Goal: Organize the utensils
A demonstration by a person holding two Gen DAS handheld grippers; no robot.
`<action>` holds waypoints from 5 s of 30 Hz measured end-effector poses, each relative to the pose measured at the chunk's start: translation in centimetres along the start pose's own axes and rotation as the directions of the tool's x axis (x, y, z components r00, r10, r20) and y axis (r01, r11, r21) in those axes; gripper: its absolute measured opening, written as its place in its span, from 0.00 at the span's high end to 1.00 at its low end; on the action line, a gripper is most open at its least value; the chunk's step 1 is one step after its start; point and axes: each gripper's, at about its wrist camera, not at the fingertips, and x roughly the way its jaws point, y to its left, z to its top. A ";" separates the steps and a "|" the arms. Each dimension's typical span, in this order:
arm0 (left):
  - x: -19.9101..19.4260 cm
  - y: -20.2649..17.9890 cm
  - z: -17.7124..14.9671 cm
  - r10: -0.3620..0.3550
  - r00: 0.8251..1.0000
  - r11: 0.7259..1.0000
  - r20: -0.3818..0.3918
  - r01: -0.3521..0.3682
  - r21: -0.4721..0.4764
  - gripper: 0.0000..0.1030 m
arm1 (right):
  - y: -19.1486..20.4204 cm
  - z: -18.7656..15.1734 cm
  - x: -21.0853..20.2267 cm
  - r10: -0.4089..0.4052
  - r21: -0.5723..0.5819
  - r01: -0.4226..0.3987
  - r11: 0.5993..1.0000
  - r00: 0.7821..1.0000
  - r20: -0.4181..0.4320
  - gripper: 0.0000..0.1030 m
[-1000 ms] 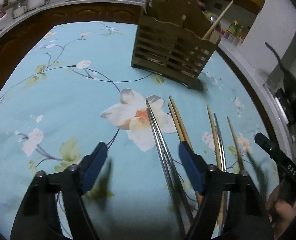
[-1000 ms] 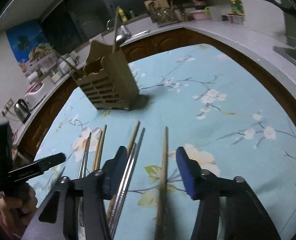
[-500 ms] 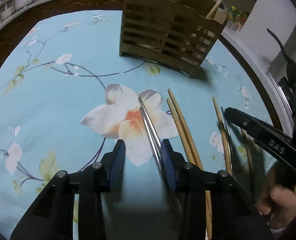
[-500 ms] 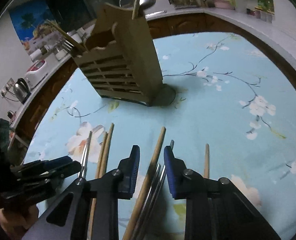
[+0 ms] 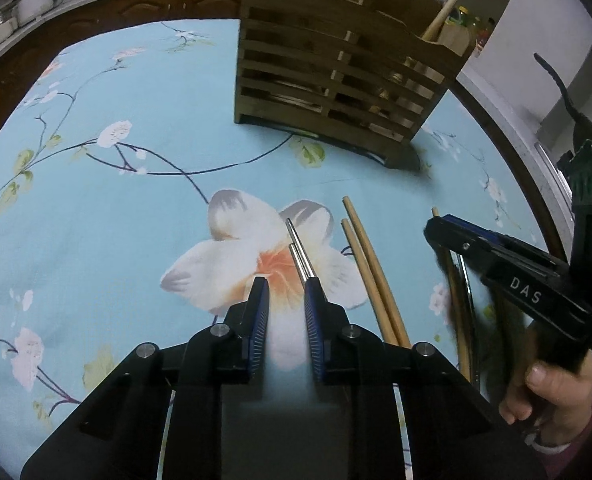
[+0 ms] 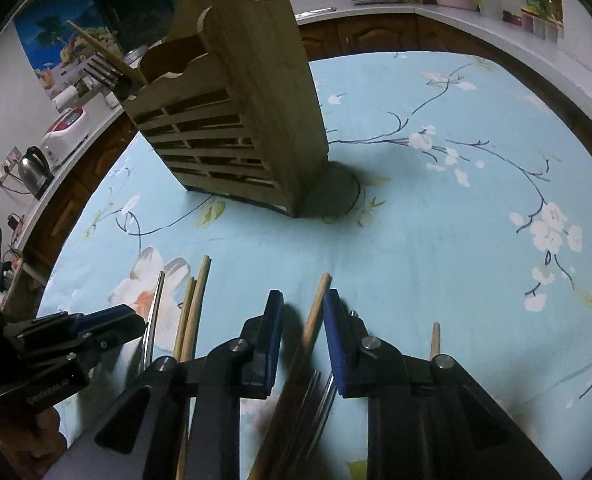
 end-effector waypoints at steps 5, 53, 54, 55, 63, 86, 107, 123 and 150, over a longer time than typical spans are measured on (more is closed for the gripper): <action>-0.3 0.7 0.0 -0.041 0.999 0.998 -0.026 0.040 -0.046 0.83 | -0.8 0.2 0.0 0.029 0.023 -0.029 0.999 1.000 0.000 0.82; -11.5 -0.8 -1.3 -0.116 0.971 0.993 0.210 0.105 0.060 0.97 | 3.1 0.3 -10.8 0.133 -0.026 -0.131 0.991 0.977 0.169 0.95; -12.1 -1.1 -1.4 -0.124 0.967 0.992 0.224 0.113 0.060 0.97 | 3.4 0.3 -11.7 0.140 -0.033 -0.137 0.990 0.973 0.182 0.95; -13.3 -1.2 -1.6 -0.135 0.960 0.990 0.245 0.124 0.062 0.97 | 3.7 0.3 -12.6 0.146 -0.042 -0.141 0.989 0.970 0.196 0.95; -20.0 -0.8 -2.3 -0.183 0.915 0.983 0.360 0.160 0.094 0.97 | 5.5 1.2 -19.4 0.163 -0.102 -0.136 0.985 0.930 0.331 0.95; -23.4 0.7 2.7 -0.155 0.851 0.988 0.502 0.134 0.078 0.97 | 4.9 4.8 -22.3 0.141 -0.088 -0.113 0.990 0.876 0.460 0.95; -21.0 1.1 17.8 -0.069 0.748 0.994 0.660 0.109 -0.020 0.97 | 5.1 15.5 -20.3 0.022 -0.040 0.004 0.999 0.773 0.634 0.95; -10.4 1.1 17.1 -0.064 0.860 0.995 0.506 0.097 -0.039 0.96 | 2.5 13.1 -12.6 -0.002 0.028 -0.016 0.999 0.845 0.535 0.95; -17.0 -0.1 14.7 -0.108 0.804 0.989 0.585 0.145 -0.017 0.20 | 0.1 11.7 -17.2 0.046 0.080 -0.119 0.990 0.788 0.614 0.08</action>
